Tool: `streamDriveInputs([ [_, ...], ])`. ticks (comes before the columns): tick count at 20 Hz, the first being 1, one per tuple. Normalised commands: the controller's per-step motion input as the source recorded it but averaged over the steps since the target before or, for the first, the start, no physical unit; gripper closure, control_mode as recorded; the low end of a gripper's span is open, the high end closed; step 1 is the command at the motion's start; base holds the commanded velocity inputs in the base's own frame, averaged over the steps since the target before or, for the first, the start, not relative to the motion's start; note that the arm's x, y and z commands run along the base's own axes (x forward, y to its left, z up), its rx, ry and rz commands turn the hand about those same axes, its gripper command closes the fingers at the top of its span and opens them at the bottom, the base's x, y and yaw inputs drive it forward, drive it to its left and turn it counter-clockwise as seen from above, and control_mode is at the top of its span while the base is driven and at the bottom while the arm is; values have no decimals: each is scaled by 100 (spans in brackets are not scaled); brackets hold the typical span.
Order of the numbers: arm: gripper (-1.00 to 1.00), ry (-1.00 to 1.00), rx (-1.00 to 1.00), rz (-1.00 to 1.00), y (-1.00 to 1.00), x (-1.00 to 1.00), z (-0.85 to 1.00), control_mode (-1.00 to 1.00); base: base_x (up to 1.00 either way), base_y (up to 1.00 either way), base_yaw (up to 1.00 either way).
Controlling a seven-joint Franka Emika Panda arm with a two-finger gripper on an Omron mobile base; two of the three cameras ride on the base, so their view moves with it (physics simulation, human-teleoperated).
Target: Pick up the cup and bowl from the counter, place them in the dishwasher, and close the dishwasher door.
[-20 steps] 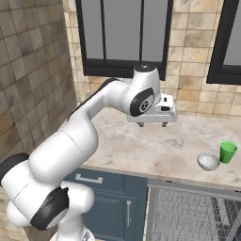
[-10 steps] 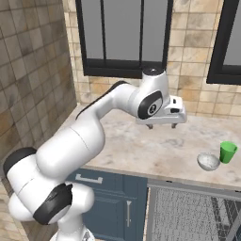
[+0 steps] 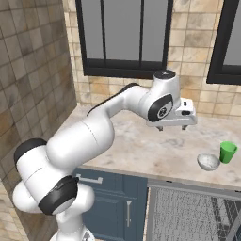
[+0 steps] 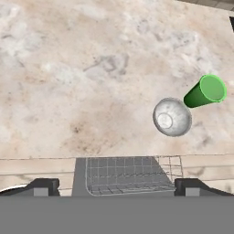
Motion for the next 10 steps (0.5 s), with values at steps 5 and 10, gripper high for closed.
streamDriveInputs([
  [5,-100,0,-1,-1,-33,20,-11,-100,0,0,0],
  [10,-100,0,0,0,-31,17,-11,-100,0,0,0],
])
